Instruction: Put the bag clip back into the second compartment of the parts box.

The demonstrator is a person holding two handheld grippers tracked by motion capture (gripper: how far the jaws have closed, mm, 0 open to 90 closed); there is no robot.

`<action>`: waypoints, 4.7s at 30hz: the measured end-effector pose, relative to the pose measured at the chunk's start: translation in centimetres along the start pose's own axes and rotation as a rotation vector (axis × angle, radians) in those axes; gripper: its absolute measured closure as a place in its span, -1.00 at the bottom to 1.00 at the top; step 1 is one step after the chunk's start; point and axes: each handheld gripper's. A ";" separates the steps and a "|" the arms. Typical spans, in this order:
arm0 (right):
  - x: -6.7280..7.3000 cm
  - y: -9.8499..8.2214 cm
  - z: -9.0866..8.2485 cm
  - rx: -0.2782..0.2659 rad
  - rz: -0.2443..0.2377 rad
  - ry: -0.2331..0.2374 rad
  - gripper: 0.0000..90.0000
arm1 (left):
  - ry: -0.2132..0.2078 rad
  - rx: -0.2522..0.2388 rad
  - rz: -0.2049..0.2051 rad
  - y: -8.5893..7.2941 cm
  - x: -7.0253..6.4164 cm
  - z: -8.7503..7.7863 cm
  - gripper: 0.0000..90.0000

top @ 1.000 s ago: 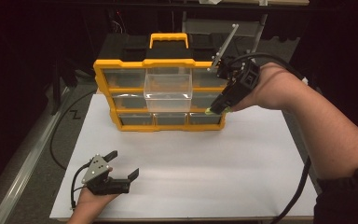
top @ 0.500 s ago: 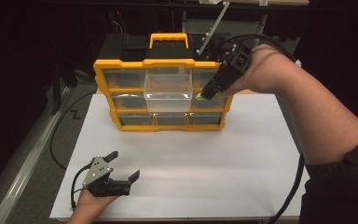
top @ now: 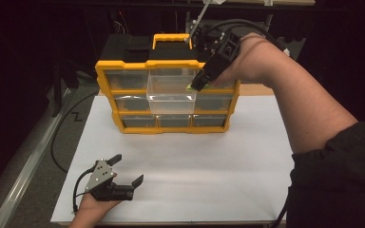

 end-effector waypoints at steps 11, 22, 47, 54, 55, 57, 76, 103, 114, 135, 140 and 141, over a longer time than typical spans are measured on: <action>-1.0 2.7 1.2 -0.005 -0.019 -0.015 0.76 | -0.016 0.000 0.003 0.0 -0.1 0.0 -0.99; -2.1 3.8 3.7 0.016 -0.024 -0.049 0.76 | -0.017 -0.016 -0.003 0.0 0.0 -0.1 -0.99; -1.9 3.7 3.4 -0.034 0.006 -0.033 0.13 | -0.030 -0.011 0.001 0.0 0.0 0.0 -0.99; -1.0 1.1 1.6 -0.022 0.031 -0.052 0.07 | -0.034 -0.021 -0.011 0.0 0.1 -0.1 -0.99; -0.8 0.0 1.3 -0.016 0.041 -0.058 0.00 | -0.032 -0.021 -0.012 0.0 0.1 -0.1 -0.99; -0.6 -0.5 1.2 -0.011 0.048 -0.062 -0.02 | -0.025 -0.018 -0.014 0.1 0.1 0.0 -0.99; 2.6 -11.0 2.5 -0.006 0.150 -0.085 -0.67 | -0.011 -0.007 -0.020 0.0 0.2 0.1 -0.99; 4.3 -23.7 18.2 0.138 0.260 -0.083 -1.00 | -0.001 0.003 -0.030 -0.1 0.3 0.2 -0.99; 4.8 -26.2 22.9 0.084 0.313 -0.095 -1.00 | 0.012 0.009 -0.027 -0.1 0.4 0.3 -0.99; 8.8 -31.8 23.7 -0.714 0.560 -0.331 -1.00 | 0.051 -0.001 -0.070 -0.2 1.0 0.2 -0.99; 8.7 -32.0 23.4 -0.729 0.559 -0.354 -1.00 | 0.071 0.014 -0.075 -0.3 1.1 0.4 -0.99; 8.7 -32.1 23.4 -0.731 0.557 -0.359 -1.00 | 0.072 0.017 -0.073 -0.3 1.0 0.4 -0.99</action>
Point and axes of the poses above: each handheld gripper's, and its own axes: z roughly forward along the jaws, y roughly out of its top, x roughly to its left, and after that the axes turned 5 degrees about -z, right-handed
